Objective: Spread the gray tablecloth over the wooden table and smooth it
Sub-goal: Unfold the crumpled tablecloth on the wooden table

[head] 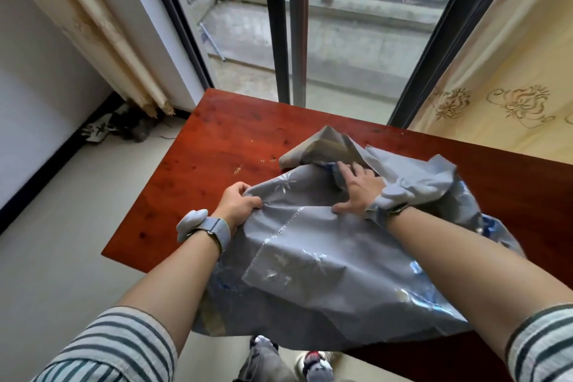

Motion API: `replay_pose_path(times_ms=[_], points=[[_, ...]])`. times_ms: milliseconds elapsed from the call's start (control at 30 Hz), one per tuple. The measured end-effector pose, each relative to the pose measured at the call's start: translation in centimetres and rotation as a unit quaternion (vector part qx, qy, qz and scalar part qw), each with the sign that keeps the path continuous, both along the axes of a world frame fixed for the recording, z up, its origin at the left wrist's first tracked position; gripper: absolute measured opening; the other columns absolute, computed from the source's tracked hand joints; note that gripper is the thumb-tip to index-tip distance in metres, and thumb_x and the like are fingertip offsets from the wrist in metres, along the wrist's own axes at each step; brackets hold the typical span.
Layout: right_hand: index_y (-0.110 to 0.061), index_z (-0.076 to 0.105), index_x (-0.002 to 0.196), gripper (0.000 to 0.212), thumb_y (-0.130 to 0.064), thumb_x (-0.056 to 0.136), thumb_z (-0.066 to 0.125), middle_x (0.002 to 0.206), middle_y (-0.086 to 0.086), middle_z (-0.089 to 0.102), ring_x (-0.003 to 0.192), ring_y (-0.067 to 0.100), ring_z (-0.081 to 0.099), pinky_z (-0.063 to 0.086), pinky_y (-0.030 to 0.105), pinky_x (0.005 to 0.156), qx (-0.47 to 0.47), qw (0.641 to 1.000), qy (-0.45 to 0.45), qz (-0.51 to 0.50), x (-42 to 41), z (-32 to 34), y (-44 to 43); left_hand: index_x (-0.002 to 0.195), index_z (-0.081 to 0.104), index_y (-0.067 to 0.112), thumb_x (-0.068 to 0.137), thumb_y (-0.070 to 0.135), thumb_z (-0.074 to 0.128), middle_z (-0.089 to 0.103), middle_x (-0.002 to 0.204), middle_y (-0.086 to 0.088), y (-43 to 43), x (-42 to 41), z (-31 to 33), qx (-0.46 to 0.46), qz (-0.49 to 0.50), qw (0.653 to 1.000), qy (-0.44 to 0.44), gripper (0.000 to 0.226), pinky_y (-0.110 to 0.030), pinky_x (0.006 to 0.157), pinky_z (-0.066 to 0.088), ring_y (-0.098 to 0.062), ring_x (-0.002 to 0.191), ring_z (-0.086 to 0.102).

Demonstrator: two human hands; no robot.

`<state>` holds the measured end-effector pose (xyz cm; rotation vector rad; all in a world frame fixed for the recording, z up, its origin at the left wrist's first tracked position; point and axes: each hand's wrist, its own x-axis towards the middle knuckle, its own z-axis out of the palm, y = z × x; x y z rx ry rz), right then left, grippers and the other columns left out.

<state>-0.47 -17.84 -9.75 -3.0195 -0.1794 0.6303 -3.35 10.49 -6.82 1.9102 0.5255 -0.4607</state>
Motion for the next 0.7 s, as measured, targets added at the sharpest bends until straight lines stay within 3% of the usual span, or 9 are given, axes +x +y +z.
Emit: replay_pose_path(times_ms=[67, 100, 167, 233, 333, 500, 600, 700], points=[[-0.022, 0.003, 0.153, 0.114, -0.060, 0.068, 0.070, 0.139, 0.016, 0.043, 0.122, 0.037, 0.051, 0.045, 0.043, 0.094, -0.026, 0.998, 0.032, -0.047, -0.6, -0.9, -1.4, 0.089, 0.059, 0.013, 0.071, 0.002, 0.074, 0.063, 0.084, -0.009, 0.2, -0.4, -0.2, -0.003, -0.028, 1.000, 0.012, 0.026, -0.036, 0.076, 0.051, -0.022, 0.077, 0.057], [-0.018, 0.011, 0.152, 0.104, -0.053, 0.072, 0.068, 0.132, 0.016, 0.050, 0.115, 0.036, 0.056, 0.048, 0.041, 0.089, -0.025, 0.998, 0.038, -0.051, -0.7, -1.4, -2.0, 0.094, 0.061, 0.013, 0.070, 0.004, 0.078, 0.065, 0.089, -0.009, 0.3, -0.7, -0.4, -0.005, -0.054, 0.998, 0.019, 0.031, -0.036, 0.080, 0.052, -0.021, 0.081, 0.059], [-0.021, 0.047, 0.129, 0.054, -0.037, 0.078, 0.057, 0.118, 0.011, 0.063, 0.097, 0.032, 0.064, 0.051, 0.037, 0.076, -0.017, 0.998, 0.046, -0.033, -0.6, -1.9, -2.5, 0.100, 0.067, 0.013, 0.068, 0.011, 0.084, 0.069, 0.092, -0.007, 0.5, -1.1, -0.5, -0.010, -0.104, 0.994, 0.035, 0.036, -0.032, 0.080, 0.053, -0.018, 0.083, 0.063], [-0.027, 0.062, 0.093, 0.021, -0.031, 0.075, 0.052, 0.100, 0.005, 0.070, 0.078, 0.027, 0.064, 0.047, 0.032, 0.065, -0.021, 0.998, 0.051, -0.026, 0.0, -1.4, -2.3, 0.091, 0.072, 0.010, 0.069, 0.013, 0.084, 0.070, 0.082, -0.005, 0.8, -1.4, -0.4, 0.013, -0.138, 0.990, 0.025, 0.025, -0.027, 0.073, 0.050, -0.016, 0.076, 0.062], [-0.028, 0.058, 0.083, 0.016, -0.035, 0.078, 0.044, 0.092, 0.003, 0.069, 0.075, 0.027, 0.060, 0.041, 0.031, 0.062, -0.010, 0.999, -0.034, -0.040, 2.6, 1.0, -1.6, 0.083, 0.071, 0.002, 0.078, 0.010, 0.074, 0.064, 0.074, -0.006, 1.4, -0.7, 0.3, 0.090, -0.118, 0.988, -0.032, 0.010, -0.029, 0.067, 0.043, -0.016, 0.070, 0.053], [-0.028, 0.049, 0.079, 0.018, -0.040, 0.078, 0.037, 0.090, 0.006, 0.066, 0.070, 0.026, 0.051, 0.031, 0.030, 0.059, 0.066, 0.984, -0.145, -0.074, 9.0, 8.0, 0.8, 0.080, 0.065, 0.008, 0.085, 0.000, 0.062, 0.056, 0.070, -0.004, 2.5, 2.3, 3.3, 0.055, -0.006, 0.992, -0.117, 0.010, -0.024, 0.056, 0.036, -0.015, 0.071, 0.047], [-0.025, 0.054, 0.083, 0.020, -0.039, 0.086, 0.040, 0.096, 0.010, 0.067, 0.072, 0.027, 0.050, 0.032, 0.031, 0.062, 0.103, 0.970, -0.205, -0.074, 11.7, 11.7, 3.4, 0.093, 0.070, 0.003, 0.088, 0.003, 0.059, 0.065, 0.082, -0.008, 4.2, 4.7, 5.0, 0.039, 0.040, 0.987, -0.151, 0.013, -0.029, 0.071, 0.047, -0.016, 0.079, 0.055], [-0.023, 0.061, 0.096, 0.027, -0.039, 0.092, 0.040, 0.101, 0.011, 0.067, 0.076, 0.028, 0.053, 0.031, 0.031, 0.064, 0.139, 0.962, -0.228, -0.058, 14.2, 14.3, 6.4, 0.098, 0.072, 0.008, 0.088, 0.007, 0.059, 0.068, 0.092, -0.008, 6.7, 7.3, 6.3, 0.057, 0.062, 0.981, -0.174, 0.016, -0.031, 0.081, 0.046, -0.017, 0.086, 0.058]])
